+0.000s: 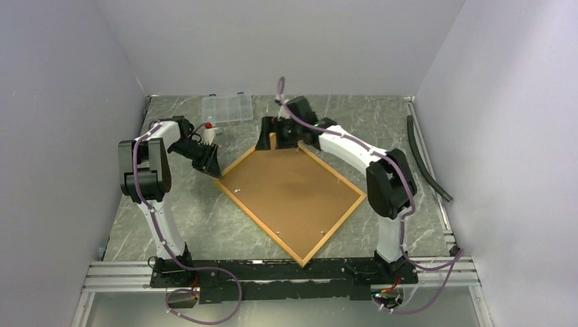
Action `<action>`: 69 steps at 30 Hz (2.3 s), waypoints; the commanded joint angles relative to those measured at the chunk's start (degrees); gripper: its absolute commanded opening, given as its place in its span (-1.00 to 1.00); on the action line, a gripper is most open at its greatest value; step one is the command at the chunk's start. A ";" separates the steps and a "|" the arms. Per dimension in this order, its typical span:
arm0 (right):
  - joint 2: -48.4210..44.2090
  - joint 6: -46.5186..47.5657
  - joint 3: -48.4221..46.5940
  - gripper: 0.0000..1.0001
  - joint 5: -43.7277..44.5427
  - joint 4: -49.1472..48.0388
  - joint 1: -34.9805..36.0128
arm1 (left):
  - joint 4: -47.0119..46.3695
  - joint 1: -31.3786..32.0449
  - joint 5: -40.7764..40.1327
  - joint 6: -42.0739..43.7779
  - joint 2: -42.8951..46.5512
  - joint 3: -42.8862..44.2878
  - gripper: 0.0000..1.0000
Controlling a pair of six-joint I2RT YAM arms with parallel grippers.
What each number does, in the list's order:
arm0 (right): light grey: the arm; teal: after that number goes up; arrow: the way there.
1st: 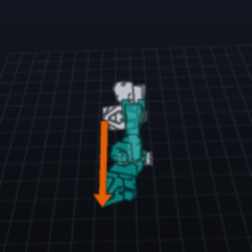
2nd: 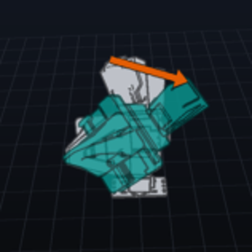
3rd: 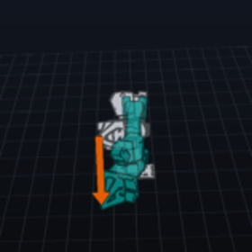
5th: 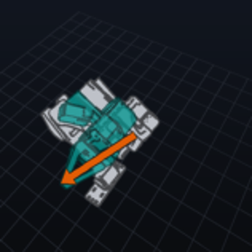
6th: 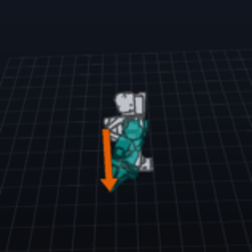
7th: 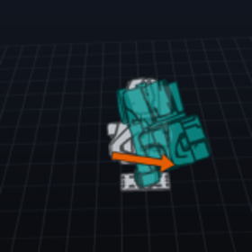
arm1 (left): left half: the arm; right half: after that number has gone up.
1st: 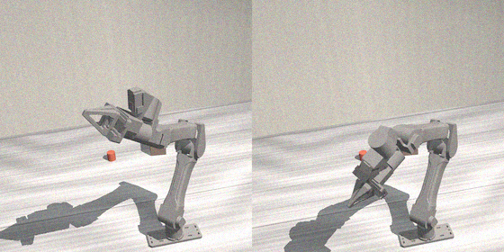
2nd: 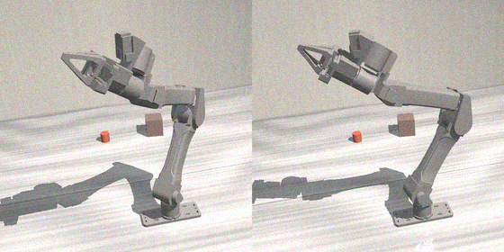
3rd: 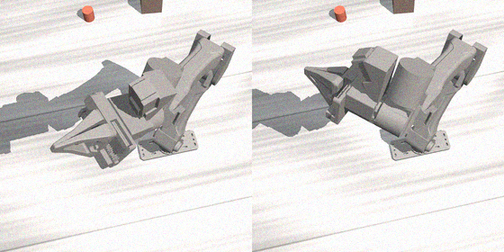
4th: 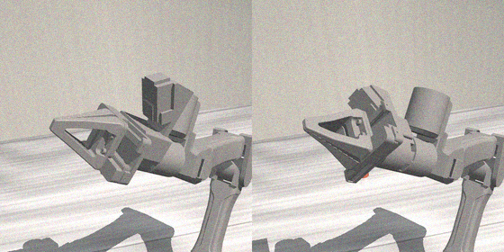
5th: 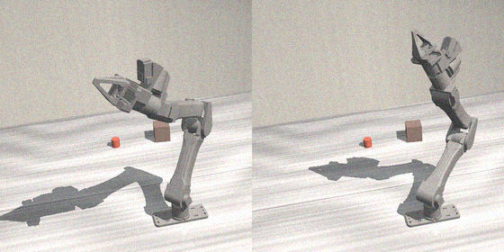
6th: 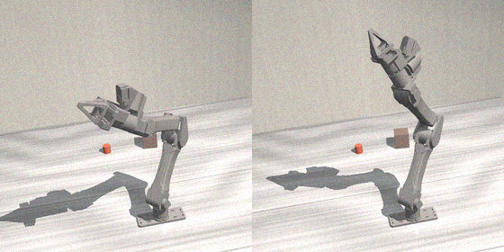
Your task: Put the photo into the frame
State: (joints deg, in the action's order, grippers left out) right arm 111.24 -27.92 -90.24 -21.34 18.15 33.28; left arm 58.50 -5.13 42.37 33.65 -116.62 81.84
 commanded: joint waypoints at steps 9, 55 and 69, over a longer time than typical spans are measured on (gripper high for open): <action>11.23 8.83 -8.20 0.80 -10.01 -1.89 12.57 | -4.49 -1.32 -1.43 -0.11 -0.93 -1.72 -0.42; 16.65 7.81 -6.62 0.66 -15.75 -4.59 17.56 | -5.67 -1.68 -2.04 -1.19 -1.24 -2.74 -0.59; 15.64 6.57 -5.77 0.63 -16.95 -5.25 17.97 | -5.74 -1.64 -1.79 -1.23 -0.95 -2.80 -0.61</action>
State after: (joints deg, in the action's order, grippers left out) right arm 129.51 -20.80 -96.36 -36.60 12.60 50.52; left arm 55.53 -6.83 43.83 31.64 -116.86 80.12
